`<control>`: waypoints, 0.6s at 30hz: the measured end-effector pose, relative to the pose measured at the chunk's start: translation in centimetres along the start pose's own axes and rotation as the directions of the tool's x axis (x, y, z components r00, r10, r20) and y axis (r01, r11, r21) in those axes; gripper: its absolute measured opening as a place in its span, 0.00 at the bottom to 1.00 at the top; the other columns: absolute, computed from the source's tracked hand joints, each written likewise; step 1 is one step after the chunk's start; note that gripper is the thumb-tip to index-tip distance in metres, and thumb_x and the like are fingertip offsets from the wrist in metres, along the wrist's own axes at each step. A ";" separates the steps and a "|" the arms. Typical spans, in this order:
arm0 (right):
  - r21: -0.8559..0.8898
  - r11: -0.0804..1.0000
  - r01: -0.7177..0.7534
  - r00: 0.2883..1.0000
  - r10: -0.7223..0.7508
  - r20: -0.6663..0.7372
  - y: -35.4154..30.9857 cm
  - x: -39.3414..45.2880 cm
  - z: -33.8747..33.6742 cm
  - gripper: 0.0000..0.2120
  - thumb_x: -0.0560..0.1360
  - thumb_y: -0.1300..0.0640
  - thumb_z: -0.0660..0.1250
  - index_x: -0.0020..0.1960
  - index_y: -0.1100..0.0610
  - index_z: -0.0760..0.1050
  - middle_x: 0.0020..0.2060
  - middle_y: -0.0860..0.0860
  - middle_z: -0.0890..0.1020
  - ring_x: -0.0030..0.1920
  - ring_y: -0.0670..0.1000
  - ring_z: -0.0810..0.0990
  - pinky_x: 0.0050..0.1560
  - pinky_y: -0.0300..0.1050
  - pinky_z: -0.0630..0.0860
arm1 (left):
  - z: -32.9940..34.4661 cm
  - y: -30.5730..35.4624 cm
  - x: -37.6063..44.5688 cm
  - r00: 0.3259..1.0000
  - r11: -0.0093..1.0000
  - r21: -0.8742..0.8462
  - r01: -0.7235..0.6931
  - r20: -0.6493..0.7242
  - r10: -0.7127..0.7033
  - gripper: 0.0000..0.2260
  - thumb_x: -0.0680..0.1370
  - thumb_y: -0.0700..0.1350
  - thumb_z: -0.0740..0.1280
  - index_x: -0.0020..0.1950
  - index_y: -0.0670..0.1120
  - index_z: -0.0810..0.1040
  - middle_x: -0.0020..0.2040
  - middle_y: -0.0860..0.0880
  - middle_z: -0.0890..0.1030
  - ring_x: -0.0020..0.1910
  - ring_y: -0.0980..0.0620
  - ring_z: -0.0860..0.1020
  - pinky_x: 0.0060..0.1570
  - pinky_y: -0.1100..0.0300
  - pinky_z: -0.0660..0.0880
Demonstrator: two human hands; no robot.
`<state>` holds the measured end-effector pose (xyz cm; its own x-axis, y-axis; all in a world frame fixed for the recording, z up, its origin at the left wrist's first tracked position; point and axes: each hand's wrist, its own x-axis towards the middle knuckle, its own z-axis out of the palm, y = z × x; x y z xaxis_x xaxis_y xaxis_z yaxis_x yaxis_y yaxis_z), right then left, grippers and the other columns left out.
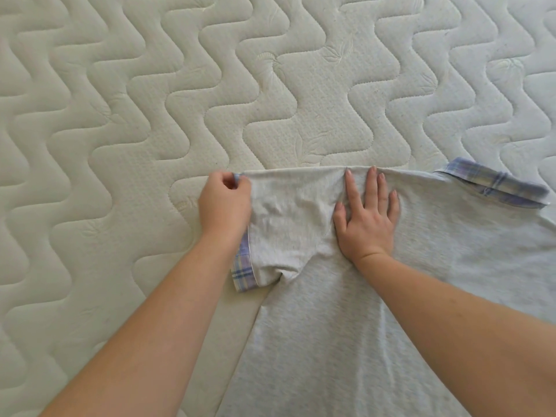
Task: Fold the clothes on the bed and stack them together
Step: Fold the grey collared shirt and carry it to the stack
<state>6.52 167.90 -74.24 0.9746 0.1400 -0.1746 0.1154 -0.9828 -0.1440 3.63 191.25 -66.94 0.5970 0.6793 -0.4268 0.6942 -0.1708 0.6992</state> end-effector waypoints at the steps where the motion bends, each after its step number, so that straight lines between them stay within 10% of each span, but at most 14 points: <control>1: 0.000 1.000 0.005 1.000 -0.005 -0.005 0.0 0.0 0.1 0.29 0.79 0.40 0.46 0.78 0.37 0.40 0.80 0.51 0.45 0.79 0.51 0.40 0.76 0.53 0.37 | -0.5 -0.2 0.3 0.995 0.994 0.083 -0.078 -0.053 0.082 0.06 0.79 0.50 0.66 0.46 0.50 0.72 0.37 0.57 0.76 0.36 0.60 0.75 0.34 0.63 0.67; 10: -0.007 1.000 0.006 1.000 -0.006 0.015 0.0 0.0 0.1 0.31 0.80 0.39 0.44 0.79 0.44 0.38 0.80 0.51 0.42 0.79 0.50 0.38 0.77 0.55 0.38 | -1.7 -2.0 0.0 0.966 0.957 0.175 -0.233 -0.068 0.248 0.17 0.79 0.52 0.66 0.64 0.46 0.69 0.48 0.53 0.76 0.47 0.50 0.77 0.47 0.54 0.74; 14: -0.001 1.000 0.001 1.000 -0.001 0.016 0.0 -0.2 0.0 0.32 0.79 0.39 0.44 0.79 0.46 0.38 0.80 0.51 0.42 0.79 0.50 0.39 0.77 0.55 0.38 | -2.2 -4.1 -1.9 0.999 0.960 0.277 0.026 0.017 -0.031 0.22 0.77 0.58 0.67 0.61 0.43 0.72 0.50 0.50 0.76 0.48 0.49 0.75 0.45 0.57 0.68; 18: -0.004 1.000 0.006 1.000 -0.006 0.020 -0.1 0.0 -0.3 0.31 0.79 0.38 0.43 0.79 0.45 0.39 0.80 0.50 0.42 0.79 0.49 0.38 0.76 0.54 0.36 | -2.7 -5.8 -3.7 0.961 0.897 0.440 -0.044 0.264 -0.083 0.19 0.75 0.59 0.70 0.50 0.42 0.78 0.48 0.45 0.80 0.47 0.44 0.80 0.48 0.51 0.77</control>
<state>6.61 167.93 -73.96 0.9698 0.1484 -0.1934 0.1222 -0.9824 -0.1410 -3.67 191.67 -67.92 0.6224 0.4783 -0.6195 0.7735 -0.4971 0.3933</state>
